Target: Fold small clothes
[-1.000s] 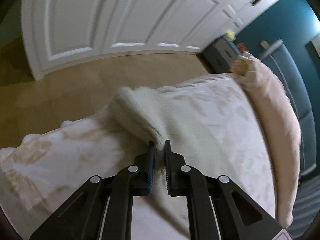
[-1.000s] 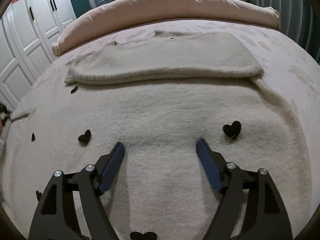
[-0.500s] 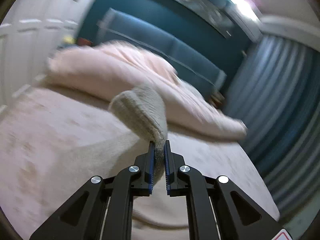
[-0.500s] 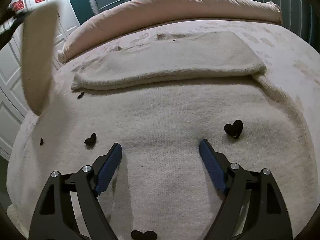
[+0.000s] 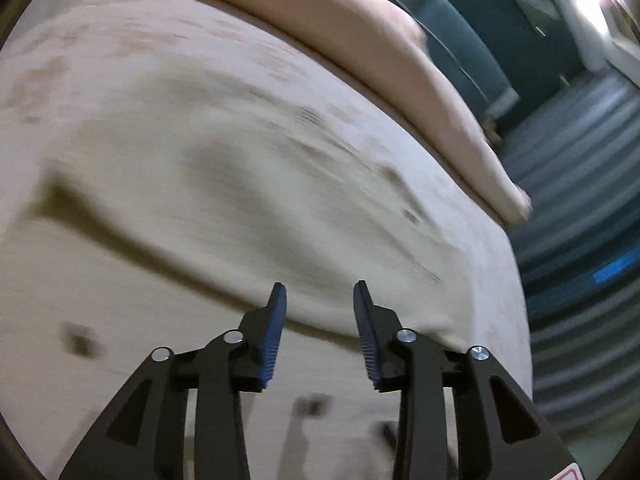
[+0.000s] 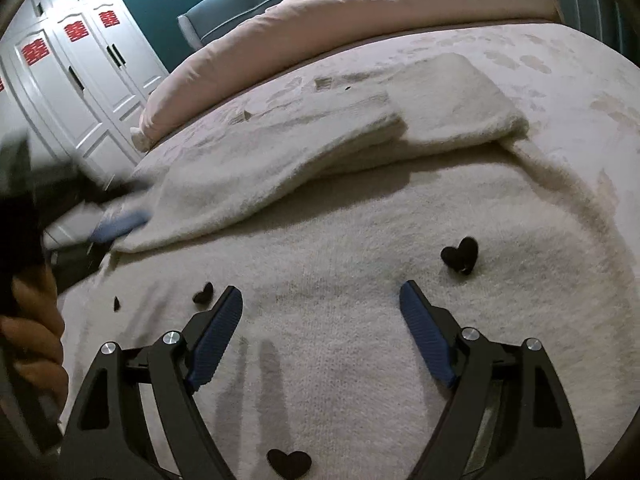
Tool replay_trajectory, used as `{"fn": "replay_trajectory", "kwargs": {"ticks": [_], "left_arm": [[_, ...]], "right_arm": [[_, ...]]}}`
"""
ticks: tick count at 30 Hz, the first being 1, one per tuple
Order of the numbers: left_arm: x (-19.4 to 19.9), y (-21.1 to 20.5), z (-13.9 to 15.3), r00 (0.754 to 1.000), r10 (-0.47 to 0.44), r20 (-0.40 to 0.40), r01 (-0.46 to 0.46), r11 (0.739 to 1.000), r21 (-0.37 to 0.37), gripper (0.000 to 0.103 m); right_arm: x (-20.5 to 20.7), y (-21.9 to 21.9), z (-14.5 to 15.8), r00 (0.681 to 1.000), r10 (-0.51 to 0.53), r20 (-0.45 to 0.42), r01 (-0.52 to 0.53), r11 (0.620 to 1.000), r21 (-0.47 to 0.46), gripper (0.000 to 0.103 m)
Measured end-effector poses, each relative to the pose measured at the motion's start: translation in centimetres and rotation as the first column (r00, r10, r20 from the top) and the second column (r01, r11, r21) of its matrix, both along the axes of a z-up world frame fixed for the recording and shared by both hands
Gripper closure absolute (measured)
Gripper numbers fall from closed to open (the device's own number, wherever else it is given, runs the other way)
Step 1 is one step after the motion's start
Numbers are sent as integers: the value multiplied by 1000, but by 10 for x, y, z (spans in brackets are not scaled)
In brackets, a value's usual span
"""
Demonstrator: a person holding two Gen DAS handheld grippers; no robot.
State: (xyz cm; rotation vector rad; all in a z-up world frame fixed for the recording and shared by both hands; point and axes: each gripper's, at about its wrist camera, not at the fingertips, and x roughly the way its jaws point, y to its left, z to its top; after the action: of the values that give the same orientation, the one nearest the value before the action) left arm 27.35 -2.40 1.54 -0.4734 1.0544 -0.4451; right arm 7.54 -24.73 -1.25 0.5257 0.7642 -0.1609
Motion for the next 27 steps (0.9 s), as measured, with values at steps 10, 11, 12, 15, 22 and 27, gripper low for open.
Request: {"fn": "replay_trajectory", "kwargs": {"ticks": [10, 11, 12, 15, 22, 27], "left_arm": [[42, 125, -18, 953, 279, -114, -287, 956, -59, 62], [45, 122, -21, 952, 280, -124, -290, 955, -68, 62], [51, 117, -25, 951, 277, -139, -289, 954, -74, 62], [56, 119, -36, 943, 274, -190, -293, 953, -82, 62], [64, 123, -19, 935, 340, -104, -350, 932, -95, 99], [56, 109, 17, 946, 308, 103, -309, 951, -7, 98]], "right_arm": [[54, -60, 41, 988, -155, -20, 155, 988, -8, 24], [66, -62, 38, 987, -155, -49, 154, 988, -24, 24], [73, -62, 36, 986, -153, -68, 151, 988, -29, 24], [93, -61, 16, 977, -150, -150, 151, 989, -10, 30], [129, -38, 69, 995, -51, -90, 40, 993, -114, 95], [68, -34, 204, 825, 97, 557, -95, 995, -32, 94]]}}
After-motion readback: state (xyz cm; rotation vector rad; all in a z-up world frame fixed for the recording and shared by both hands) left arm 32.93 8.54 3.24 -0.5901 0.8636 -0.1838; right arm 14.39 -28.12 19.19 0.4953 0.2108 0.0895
